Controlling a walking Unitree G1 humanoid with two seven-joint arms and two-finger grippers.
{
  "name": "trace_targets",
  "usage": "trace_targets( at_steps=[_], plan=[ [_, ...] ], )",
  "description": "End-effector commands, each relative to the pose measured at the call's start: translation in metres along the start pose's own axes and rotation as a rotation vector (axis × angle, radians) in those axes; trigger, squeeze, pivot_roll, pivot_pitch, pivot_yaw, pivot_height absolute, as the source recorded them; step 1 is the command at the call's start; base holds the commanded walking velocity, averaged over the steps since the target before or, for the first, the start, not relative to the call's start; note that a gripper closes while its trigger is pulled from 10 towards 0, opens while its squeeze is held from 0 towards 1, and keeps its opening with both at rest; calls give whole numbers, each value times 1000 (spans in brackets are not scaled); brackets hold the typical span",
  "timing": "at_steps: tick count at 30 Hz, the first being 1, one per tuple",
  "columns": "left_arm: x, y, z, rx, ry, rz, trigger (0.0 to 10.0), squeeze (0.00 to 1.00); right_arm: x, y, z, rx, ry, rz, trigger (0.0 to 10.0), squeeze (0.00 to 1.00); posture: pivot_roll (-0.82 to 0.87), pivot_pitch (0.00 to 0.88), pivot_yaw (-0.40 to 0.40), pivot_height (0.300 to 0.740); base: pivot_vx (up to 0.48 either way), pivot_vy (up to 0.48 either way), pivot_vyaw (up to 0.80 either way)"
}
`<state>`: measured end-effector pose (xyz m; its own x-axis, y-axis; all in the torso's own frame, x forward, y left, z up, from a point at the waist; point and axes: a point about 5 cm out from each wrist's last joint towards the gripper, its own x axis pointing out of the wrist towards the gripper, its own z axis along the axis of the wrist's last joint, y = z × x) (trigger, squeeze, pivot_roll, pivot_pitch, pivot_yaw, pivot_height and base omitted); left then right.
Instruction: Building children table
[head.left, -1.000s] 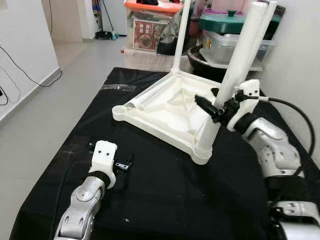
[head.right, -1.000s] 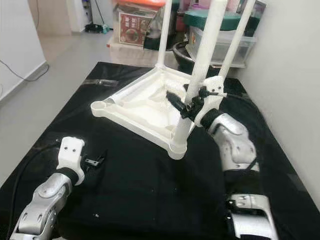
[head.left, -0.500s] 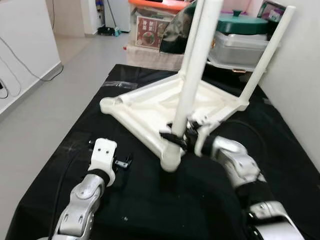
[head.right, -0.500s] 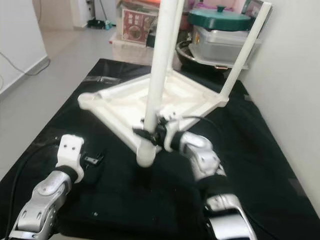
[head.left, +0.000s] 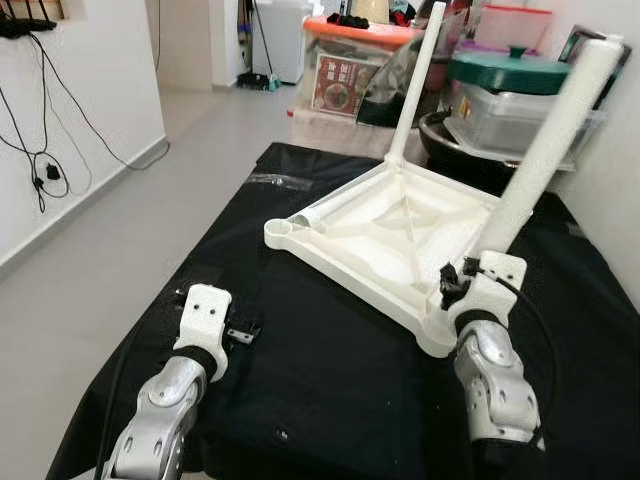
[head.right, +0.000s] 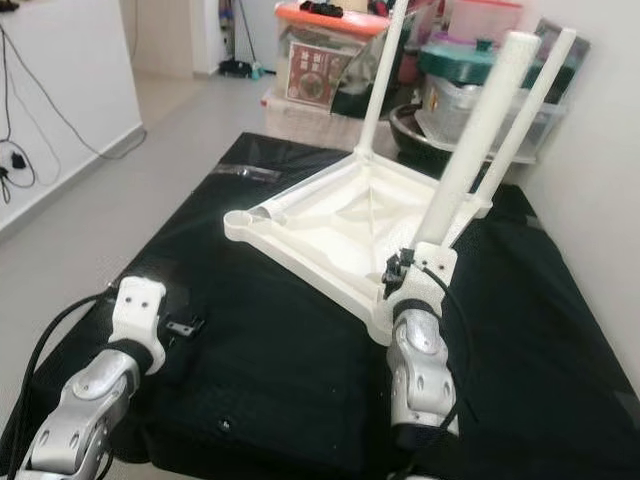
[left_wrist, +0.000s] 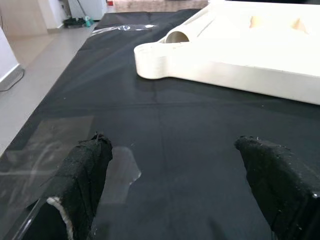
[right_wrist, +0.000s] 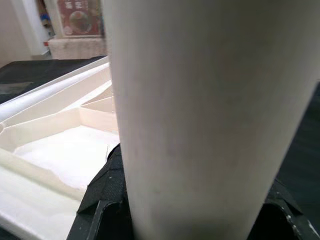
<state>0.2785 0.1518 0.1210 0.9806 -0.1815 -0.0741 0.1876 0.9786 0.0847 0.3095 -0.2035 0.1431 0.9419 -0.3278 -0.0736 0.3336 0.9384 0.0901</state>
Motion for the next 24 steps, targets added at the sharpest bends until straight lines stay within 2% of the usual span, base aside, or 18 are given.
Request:
trace_targets(
  at_steps=[1, 2, 3, 4, 5, 6, 9, 10, 11, 12, 13, 14, 16, 17, 18, 19, 23, 24],
  plan=[
    [1, -3, -1, -2, 9, -17, 10000, 0, -2, -18, -13, -54, 87, -113, 3882, 0, 47, 0, -107, 740, 0, 0, 0],
    [2, -4, -1, -2, 9, -20, 10000, 0, 2, -12, -7, 3, 76, -77, 10000, 0, 47, 0, -107, 740, 0, 0, 0],
    [2, -4, -1, -2, 9, -20, 10000, 0, 2, -12, -7, 3, 76, -77, 10000, 0, 47, 0, -107, 740, 0, 0, 0],
    [2, -4, -1, -3, 9, -21, 10000, 0, 6, -9, 2, 35, 44, -46, 10000, 773, 49, 0, -109, 740, 0, 0, 0],
    [2, -4, -2, -3, 9, -21, 10000, 0, 8, -3, 11, 38, 13, 12, 10000, 1000, 52, 0, -110, 740, 0, 0, 0],
    [2, -4, -1, -3, 8, -20, 10000, 0, 13, 1, 22, 56, -10, 58, 10000, 1000, 56, 0, -111, 740, 0, 0, 0],
    [2, -3, -1, -3, 7, -17, 10000, 0, 20, 2, 32, 40, -29, 112, 10000, 1000, 56, 0, -111, 740, 0, 0, 0],
    [2, -3, -1, -4, 7, -15, 10000, 0, 35, 3, 58, 82, -45, 309, 10000, 0, 53, 0, -109, 740, 0, 0, 0],
    [2, -3, -1, -4, 7, -15, 10000, 0, 35, 3, 58, 82, -45, 309, 10000, 0, 53, 0, -109, 740, 0, 0, 0],
    [2, -3, -2, -4, 7, -16, 10000, 0, 39, 1, 83, 61, -106, 516, 10000, 0, 50, 0, -110, 740, 0, 0, 0],
    [2, -3, -2, -4, 7, -16, 10000, 0, 39, 1, 83, 61, -106, 516, 10000, 0, 50, 0, -110, 740, 0, 0, 0],
    [3, -3, -2, -5, 5, -18, 10000, 0, 37, -3, 98, 22, -150, 650, 10000, 0, 50, 0, -110, 740, 0, 0, 0],
    [3, -3, -2, -5, 5, -18, 10000, 0, 37, -3, 98, 22, -150, 650, 10000, 0, 50, 0, -110, 740, 0, 0, 0],
    [3, -4, -2, -5, 5, -19, 10000, 0, 34, -3, 102, 4, -159, 735, 10000, 0, 46, 0, -108, 740, 0, 0, 0],
    [3, -4, -2, -4, 6, -22, 10000, 0, 27, -1, 87, -96, -98, 921, 10000, 0, 50, 0, -108, 740, 0, 0, 0],
    [4, -5, -2, -3, 6, -23, 10000, 0, 24, 0, 80, -123, -70, 981, 10000, 0, 54, 0, -110, 740, 0, 0, 0],
    [4, -5, -2, -2, 5, -23, 10000, 0, 21, 5, 70, -159, -42, 1025, 10000, 0, 57, 0, -111, 740, 0, 0, 0],
    [4, -4, -2, -1, 5, -21, 10000, 0, 16, 15, 54, -199, 8, 1111, 10000, 0, 67, 0, -113, 740, 0, 0, 0]
  ],
)
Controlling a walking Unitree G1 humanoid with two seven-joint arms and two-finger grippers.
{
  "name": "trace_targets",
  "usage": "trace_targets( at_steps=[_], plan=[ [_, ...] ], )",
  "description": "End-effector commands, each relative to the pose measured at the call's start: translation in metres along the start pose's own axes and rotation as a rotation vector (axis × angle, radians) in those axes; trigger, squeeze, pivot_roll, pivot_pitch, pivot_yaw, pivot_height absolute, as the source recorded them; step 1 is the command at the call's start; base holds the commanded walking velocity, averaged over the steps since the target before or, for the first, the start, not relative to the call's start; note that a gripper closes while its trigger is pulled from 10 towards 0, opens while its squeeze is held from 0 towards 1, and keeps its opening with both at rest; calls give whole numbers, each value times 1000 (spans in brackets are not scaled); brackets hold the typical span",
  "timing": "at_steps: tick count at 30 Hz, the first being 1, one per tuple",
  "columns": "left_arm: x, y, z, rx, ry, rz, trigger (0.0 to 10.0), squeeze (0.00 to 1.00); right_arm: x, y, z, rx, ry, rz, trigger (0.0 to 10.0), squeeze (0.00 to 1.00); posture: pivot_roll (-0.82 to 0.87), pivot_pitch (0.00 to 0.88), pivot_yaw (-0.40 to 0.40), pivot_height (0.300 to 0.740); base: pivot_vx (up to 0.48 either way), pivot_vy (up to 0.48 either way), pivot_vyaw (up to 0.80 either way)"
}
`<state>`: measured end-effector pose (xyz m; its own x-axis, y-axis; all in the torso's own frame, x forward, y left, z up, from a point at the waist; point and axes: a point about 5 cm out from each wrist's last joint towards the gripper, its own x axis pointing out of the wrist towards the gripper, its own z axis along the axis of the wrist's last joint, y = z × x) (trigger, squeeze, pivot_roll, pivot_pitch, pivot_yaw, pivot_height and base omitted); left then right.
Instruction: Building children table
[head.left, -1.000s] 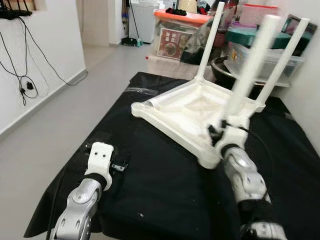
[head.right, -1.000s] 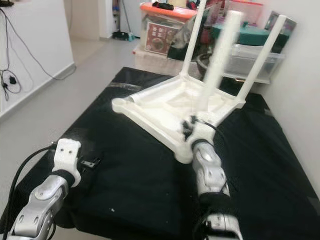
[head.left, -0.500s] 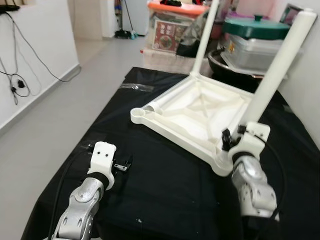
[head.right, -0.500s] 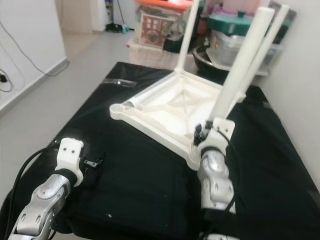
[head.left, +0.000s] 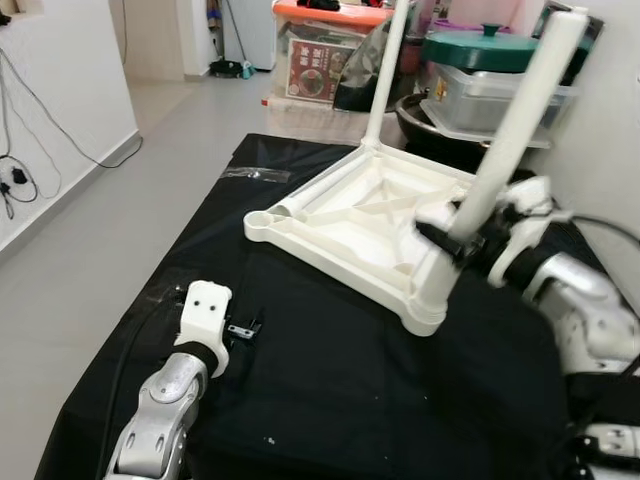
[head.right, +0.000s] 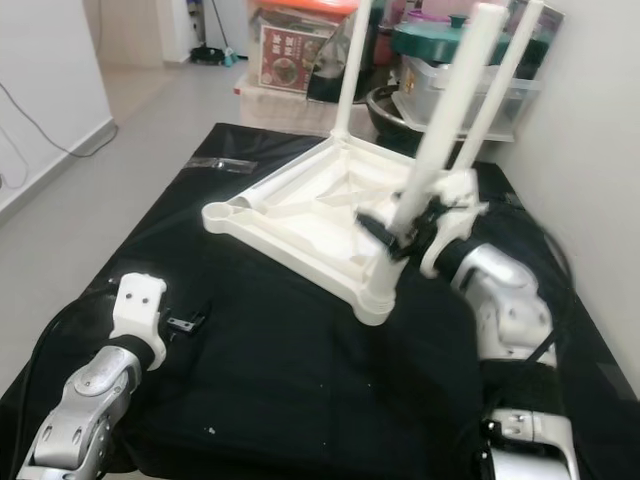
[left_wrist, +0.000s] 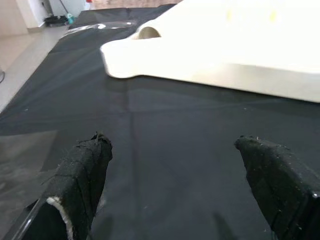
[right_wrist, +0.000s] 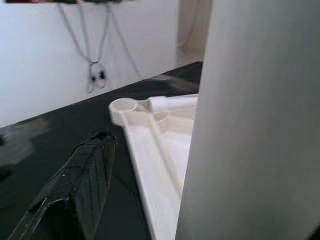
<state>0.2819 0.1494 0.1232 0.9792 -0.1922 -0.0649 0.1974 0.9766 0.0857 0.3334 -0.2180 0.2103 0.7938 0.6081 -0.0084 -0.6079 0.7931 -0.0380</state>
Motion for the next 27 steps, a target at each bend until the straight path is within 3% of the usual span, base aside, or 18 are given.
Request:
trace_targets(
  at_steps=[1, 3, 4, 5, 6, 7, 8, 9, 12, 14, 15, 16, 17, 19, 21, 23, 26, 27],
  plan=[
    [0, -3, -4, -3, 15, -11, 10000, 0, 9, 15, -13, -16, 44, 124, 10000, 0, 67, 0, -113, 740, 0, 0, 0],
    [1, -3, -4, -3, 15, -10, 10000, 0, 14, 24, -25, -21, 84, 196, 10000, 0, 67, 0, -113, 740, 0, 0, 0],
    [1, -2, -4, 0, 15, -10, 10000, 0, 21, 29, -34, -16, 114, 245, 6314, 0, 79, 0, -116, 740, 0, 0, 0],
    [1, -2, -4, 0, 14, -9, 10000, 0, 28, 33, -38, -7, 125, 277, 6314, 0, 79, 0, -116, 740, 0, 0, 0],
    [1, -2, -4, 2, 13, -8, 10000, 0, 35, 34, -36, 11, 107, 275, 3804, 0, 87, 0, -122, 740, 0, 0, 0],
    [1, -2, -4, 2, 13, -8, 10000, 0, 35, 34, -36, 11, 107, 275, 3804, 0, 87, 0, -122, 740, 0, 0, 0],
    [1, -2, -3, 2, 13, -6, 10000, 0, 41, 34, -34, 30, 87, 276, 549, 0, 87, 0, -122, 740, 0, 0, 0],
    [0, -1, -3, 3, 12, -2, 10000, 0, 46, 32, -32, 41, 65, 248, 0, 0, 93, 0, -128, 740, 0, 0, 0],
    [0, 0, -3, 2, 13, 3, 10000, 0, 50, 30, -33, 47, 63, 189, 0, 0, 94, 0, -130, 740, 0, 0, 0],
    [-1, 2, -4, 2, 13, 8, 10000, 0, 54, 19, -38, 41, 76, 15, 0, 0, 93, 0, -134, 740, 0, 0, 0],
    [-1, 2, -4, 2, 13, 8, 10000, 0, 54, 19, -38, 41, 76, 15, 0, 0, 93, 0, -134, 740, 0, 0, 0],
    [-1, 2, -5, 2, 15, 10, 10000, 0, 51, 6, -43, 72, 76, -190, 0, 0, 84, 0, -130, 740, 0, 0, 0],
    [-1, 1, -5, 2, 16, 9, 10000, 0, 42, -8, -51, 109, 87, -419, 0, 0, 82, 0, -128, 740, 0, 0, 0],
    [-1, 0, -6, 0, 18, 6, 10000, 0, 22, -23, -67, 176, 100, -723, 0, 0, 76, 0, -123, 740, 0, 0, 0],
    [-1, -1, -6, 0, 19, 4, 10000, 0, 15, -27, -72, 198, 98, -802, 0, 0, 76, 0, -123, 740, 0, 0, 0],
    [-1, -2, -7, -2, 19, 0, 10000, 0, -11, -26, -99, 263, 143, -1004, 0, 0, 73, 0, -121, 740, 0, 0, 0],
    [-2, -2, -7, -2, 19, -1, 10000, 0, -17, -21, -105, 273, 149, -1034, 0, 0, 72, 0, -122, 740, 0, 0, 0],
    [-2, -1, -7, -3, 20, -1, 10000, 0, -17, -11, -108, 293, 133, -1024, 3843, 0, 65, 0, -117, 740, 0, 0, 0]
  ],
)
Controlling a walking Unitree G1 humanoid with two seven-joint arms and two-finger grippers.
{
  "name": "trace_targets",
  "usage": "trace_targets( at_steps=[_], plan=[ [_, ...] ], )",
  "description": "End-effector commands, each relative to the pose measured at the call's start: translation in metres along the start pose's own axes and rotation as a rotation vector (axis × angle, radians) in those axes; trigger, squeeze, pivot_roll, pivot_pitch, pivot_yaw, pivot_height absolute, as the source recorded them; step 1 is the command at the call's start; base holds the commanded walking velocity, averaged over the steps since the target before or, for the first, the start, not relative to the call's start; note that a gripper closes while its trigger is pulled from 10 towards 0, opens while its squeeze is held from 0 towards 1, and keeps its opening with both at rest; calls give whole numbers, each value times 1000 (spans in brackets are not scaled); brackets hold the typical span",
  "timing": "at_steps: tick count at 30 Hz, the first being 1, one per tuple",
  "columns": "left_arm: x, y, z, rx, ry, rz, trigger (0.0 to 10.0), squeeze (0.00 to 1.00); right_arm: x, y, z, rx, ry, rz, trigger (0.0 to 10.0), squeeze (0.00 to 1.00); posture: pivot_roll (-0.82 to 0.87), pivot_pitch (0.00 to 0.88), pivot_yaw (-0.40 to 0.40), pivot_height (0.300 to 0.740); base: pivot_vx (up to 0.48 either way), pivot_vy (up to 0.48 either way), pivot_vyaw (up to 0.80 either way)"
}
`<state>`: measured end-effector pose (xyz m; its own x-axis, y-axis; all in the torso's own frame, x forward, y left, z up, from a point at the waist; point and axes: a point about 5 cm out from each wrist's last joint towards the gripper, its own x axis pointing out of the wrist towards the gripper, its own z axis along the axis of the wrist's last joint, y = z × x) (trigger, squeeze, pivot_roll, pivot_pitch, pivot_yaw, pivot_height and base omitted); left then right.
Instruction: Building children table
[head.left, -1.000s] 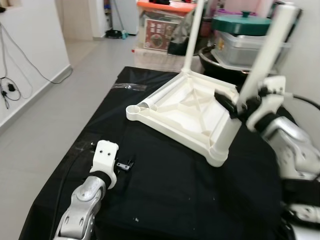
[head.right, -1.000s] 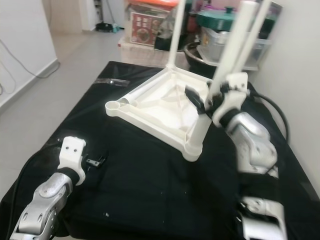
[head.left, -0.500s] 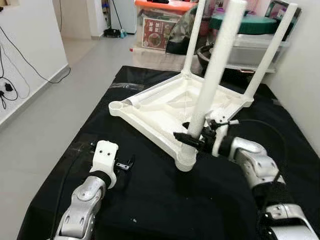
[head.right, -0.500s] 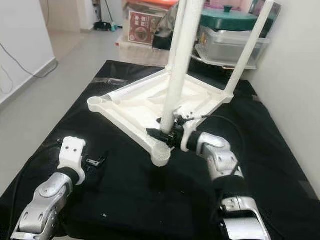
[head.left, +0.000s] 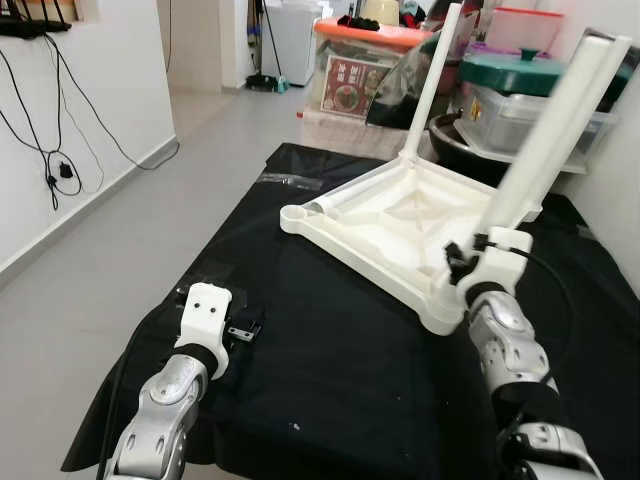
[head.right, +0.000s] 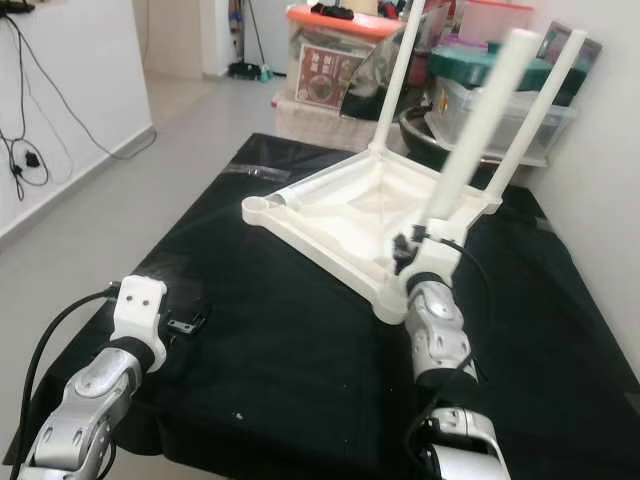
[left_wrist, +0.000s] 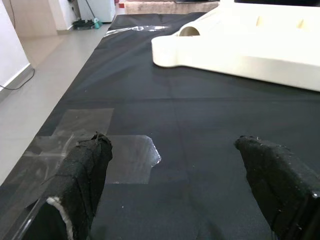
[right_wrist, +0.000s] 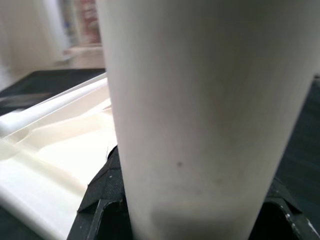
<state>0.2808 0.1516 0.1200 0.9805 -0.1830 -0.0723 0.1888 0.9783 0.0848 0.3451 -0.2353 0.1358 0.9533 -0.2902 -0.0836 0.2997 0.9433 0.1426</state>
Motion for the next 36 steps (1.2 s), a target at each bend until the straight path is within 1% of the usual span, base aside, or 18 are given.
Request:
trace_targets(
  at_steps=[1, 2, 5, 6, 7, 8, 10, 11, 17, 24, 26, 27, 28, 30, 32, 34, 35, 36],
  plan=[
    [0, -3, -4, -2, 12, -10, 10000, 0, -11, -15, -32, 23, 125, -86, 3843, 0, 65, 0, -117, 740, 0, 0, 0],
    [-1, -3, -4, -2, 12, -11, 10000, 0, -16, -3, -32, 35, 110, -11, 10000, 0, 63, 0, -114, 740, 0, 0, 0],
    [-1, -4, -5, -2, 14, -15, 10000, 0, -20, 21, -19, 33, 34, 155, 10000, 0, 59, 0, -110, 740, 0, 0, 0],
    [-1, -4, -5, -1, 14, -18, 10000, 0, -20, 27, -9, 53, -10, 209, 10000, 894, 59, 0, -108, 740, 0, 0, 0],
    [-1, -4, -5, -1, 14, -18, 10000, 0, -20, 27, -9, 53, -10, 209, 10000, 894, 59, 0, -108, 740, 0, 0, 0],
    [0, -5, -4, 0, 12, -19, 10000, 0, -16, 34, 5, 62, -57, 274, 10000, 1000, 63, 0, -109, 740, 0, 0, 0],
    [0, -4, -3, 1, 9, -20, 10000, 0, -9, 43, 29, 73, -103, 395, 10000, 1000, 62, 0, -108, 740, 0, 0, 0],
    [1, -4, -3, 2, 7, -20, 10000, 0, -5, 47, 43, 72, -114, 484, 10000, 0, 62, 0, -108, 740, 0, 0, 0],
    [2, -5, -2, 4, 1, -22, 10000, 0, -7, 53, 67, 32, -118, 834, 10000, 0, 65, 0, -113, 740, 0, 0, 0],
    [3, -5, 1, 7, -6, -21, 10000, 0, -15, 54, 51, -71, -15, 1119, 10000, 0, 84, 0, -124, 740, 0, 0, 0],
    [3, -4, 1, 8, -6, -19, 10000, 0, -23, 64, 35, -95, 48, 1249, 9686, 0, 88, 0, -124, 740, 0, 0, 0],
    [3, -4, 1, 8, -5, -19, 10000, 0, -26, 69, 29, -92, 63, 1284, 8314, 0, 88, 0, -124, 740, 0, 0, 0],
    [3, -4, 1, 8, -5, -19, 10000, 0, -26, 69, 29, -92, 63, 1284, 8314, 0, 88, 0, -124, 740, 0, 0, 0],
    [3, -5, 0, 9, -1, -23, 10000, 0, -26, 78, 20, -50, 79, 1290, 941, 0, 96, 0, -125, 740, 0, 0, 0],
    [3, -5, 0, 8, -1, -23, 10000, 0, -19, 81, 19, -46, 48, 1194, 0, 0, 96, 0, -127, 740, 0, 0, 0],
    [2, -5, 0, 7, -1, -22, 10000, 0, -10, 81, 19, -56, 33, 1080, 0, 0, 98, 0, -129, 740, 0, 0, 0],
    [2, -5, 0, 6, -1, -20, 10000, 0, 1, 77, 21, -49, 12, 893, 0, 0, 96, 0, -128, 740, 0, 0, 0],
    [2, -5, 0, 6, -1, -20, 10000, 0, 1, 77, 21, -49, 12, 893, 0, 0, 96, 0, -128, 740, 0, 0, 0]
  ],
)
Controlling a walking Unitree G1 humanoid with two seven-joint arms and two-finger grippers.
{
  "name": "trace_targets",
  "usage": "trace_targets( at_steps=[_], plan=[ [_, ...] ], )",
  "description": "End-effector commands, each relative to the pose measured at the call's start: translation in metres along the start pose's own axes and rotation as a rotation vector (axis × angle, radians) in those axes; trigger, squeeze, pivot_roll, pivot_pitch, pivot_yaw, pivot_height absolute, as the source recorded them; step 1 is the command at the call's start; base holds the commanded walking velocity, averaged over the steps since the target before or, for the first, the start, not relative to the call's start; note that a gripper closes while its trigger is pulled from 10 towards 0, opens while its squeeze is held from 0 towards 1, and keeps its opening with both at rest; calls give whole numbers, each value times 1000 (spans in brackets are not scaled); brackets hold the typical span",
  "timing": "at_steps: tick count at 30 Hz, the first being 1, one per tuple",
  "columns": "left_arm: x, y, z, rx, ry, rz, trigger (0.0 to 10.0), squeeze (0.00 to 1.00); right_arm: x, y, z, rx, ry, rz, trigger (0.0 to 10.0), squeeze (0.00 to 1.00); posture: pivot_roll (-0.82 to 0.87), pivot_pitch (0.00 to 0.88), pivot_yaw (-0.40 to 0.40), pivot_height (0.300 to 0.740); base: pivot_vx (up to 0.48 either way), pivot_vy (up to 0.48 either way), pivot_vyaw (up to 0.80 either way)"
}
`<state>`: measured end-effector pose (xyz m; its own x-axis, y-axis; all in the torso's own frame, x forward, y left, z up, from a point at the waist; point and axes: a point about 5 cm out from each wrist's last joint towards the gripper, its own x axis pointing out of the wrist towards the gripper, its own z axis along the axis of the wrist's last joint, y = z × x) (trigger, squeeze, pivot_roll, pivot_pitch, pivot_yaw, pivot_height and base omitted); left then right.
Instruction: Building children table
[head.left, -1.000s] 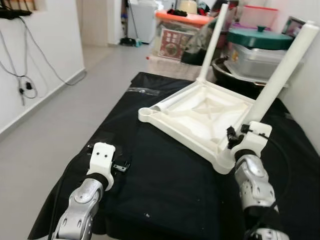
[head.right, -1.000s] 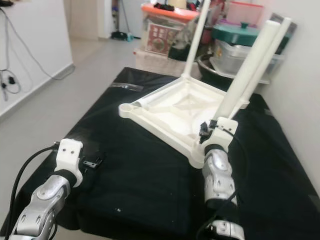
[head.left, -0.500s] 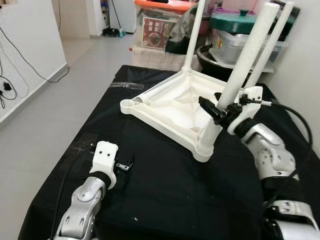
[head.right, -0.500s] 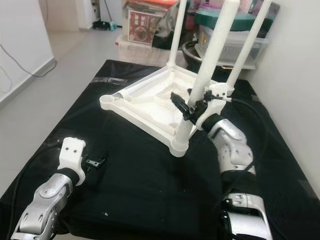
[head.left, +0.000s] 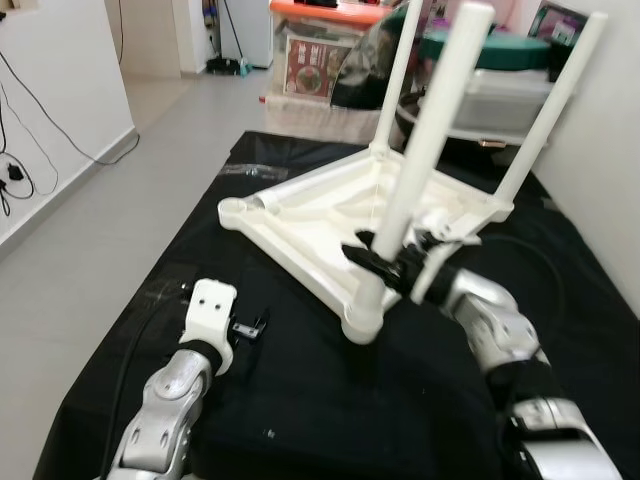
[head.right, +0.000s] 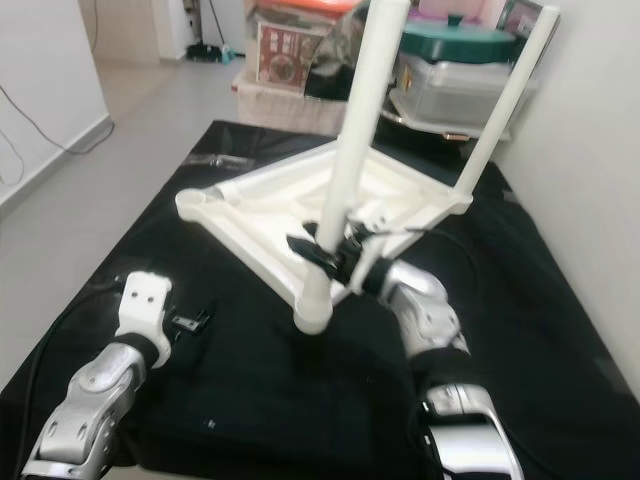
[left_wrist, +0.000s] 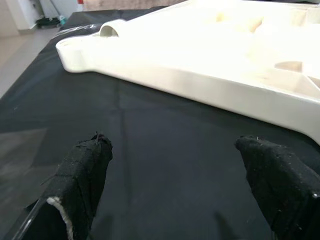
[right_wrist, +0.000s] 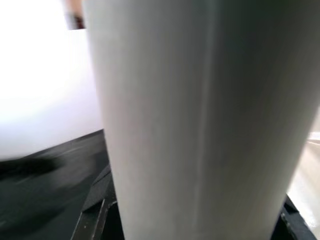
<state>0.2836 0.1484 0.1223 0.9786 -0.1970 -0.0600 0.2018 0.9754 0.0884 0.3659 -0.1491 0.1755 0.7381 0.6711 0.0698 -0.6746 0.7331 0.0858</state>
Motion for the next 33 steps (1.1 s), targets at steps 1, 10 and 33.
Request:
trace_targets(
  at_steps=[1, 10, 33],
  plan=[
    [-1, -2, -3, 1, 13, -7, 10000, 0, -9, -16, -6, 24, 26, -150, 0, 0, 96, 0, -128, 740, 0, 0, 0],
    [-6, -2, -7, 1, 26, -12, 10000, 0, -65, -29, -28, 111, 33, -1091, 0, 0, 75, 0, -112, 740, 0, 0, 0],
    [-2, -4, -6, -3, 18, -22, 10000, 0, -27, 28, 33, 122, -40, 29, 10000, 0, 67, 0, -113, 740, 0, 0, 0]
  ],
)
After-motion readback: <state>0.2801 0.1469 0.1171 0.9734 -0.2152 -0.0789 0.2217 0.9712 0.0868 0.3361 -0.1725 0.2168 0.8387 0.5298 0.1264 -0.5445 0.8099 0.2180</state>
